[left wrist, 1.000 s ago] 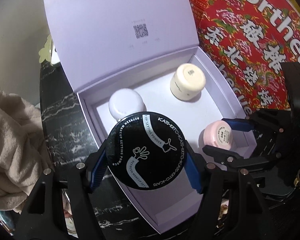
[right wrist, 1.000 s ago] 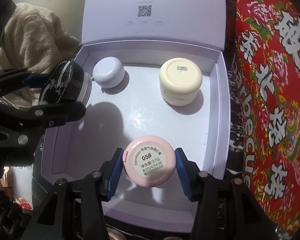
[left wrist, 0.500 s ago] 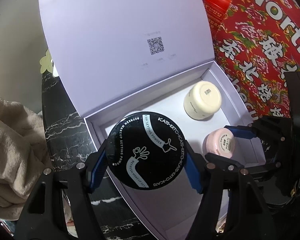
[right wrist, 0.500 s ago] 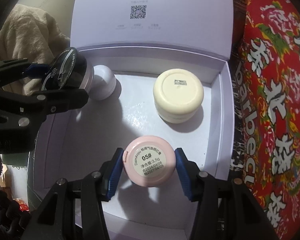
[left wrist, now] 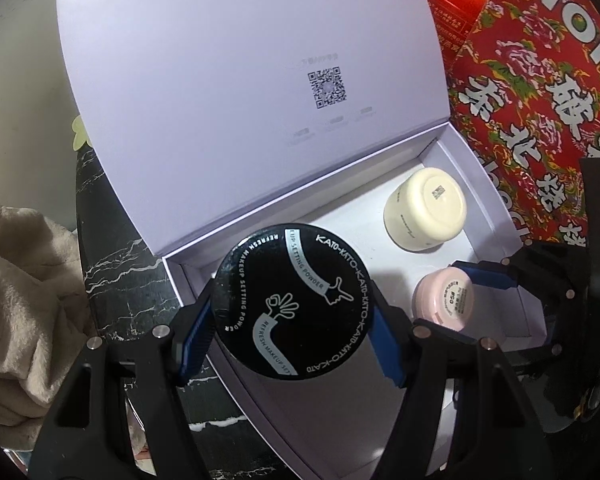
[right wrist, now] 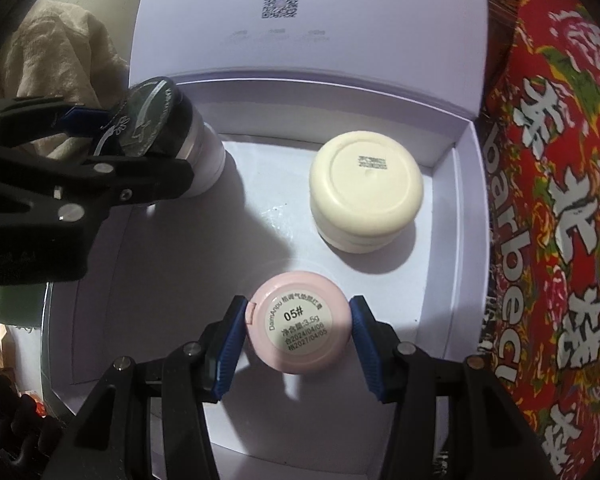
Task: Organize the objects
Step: 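Lower the black compact into the box with the left gripper while the right gripper lowers the pink compact, then open both grippers to release the black and pink compacts in the box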
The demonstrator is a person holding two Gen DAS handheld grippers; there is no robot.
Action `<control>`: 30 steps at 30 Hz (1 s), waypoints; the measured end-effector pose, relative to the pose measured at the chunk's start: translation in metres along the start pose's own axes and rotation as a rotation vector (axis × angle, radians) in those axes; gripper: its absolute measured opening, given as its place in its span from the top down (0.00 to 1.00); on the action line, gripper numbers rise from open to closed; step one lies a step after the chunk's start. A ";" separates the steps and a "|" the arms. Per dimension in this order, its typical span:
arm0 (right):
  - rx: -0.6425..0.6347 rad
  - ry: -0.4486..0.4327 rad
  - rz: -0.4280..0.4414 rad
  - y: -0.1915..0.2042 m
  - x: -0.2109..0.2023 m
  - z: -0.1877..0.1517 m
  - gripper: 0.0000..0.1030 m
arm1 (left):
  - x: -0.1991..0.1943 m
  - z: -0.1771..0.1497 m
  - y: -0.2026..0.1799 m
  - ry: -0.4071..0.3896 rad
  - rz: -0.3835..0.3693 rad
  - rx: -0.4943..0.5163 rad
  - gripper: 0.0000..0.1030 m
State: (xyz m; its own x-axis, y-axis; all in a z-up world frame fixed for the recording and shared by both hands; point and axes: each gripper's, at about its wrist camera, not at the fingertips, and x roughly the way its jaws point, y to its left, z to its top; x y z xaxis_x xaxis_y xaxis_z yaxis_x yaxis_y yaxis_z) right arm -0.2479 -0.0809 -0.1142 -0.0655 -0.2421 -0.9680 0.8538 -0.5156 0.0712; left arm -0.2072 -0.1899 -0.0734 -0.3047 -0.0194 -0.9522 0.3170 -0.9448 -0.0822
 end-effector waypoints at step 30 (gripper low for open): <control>0.026 -0.033 -0.044 0.007 -0.015 -0.013 0.39 | -0.007 0.002 -0.017 0.001 0.062 -0.003 0.34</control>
State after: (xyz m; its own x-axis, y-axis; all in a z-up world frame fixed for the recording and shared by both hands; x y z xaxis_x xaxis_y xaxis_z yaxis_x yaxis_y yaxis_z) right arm -0.2346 -0.0701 -0.1026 -0.1200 -0.2449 -0.9621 0.8363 -0.5472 0.0350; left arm -0.2122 -0.1743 -0.0651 -0.2832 -0.0772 -0.9560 0.3376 -0.9410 -0.0240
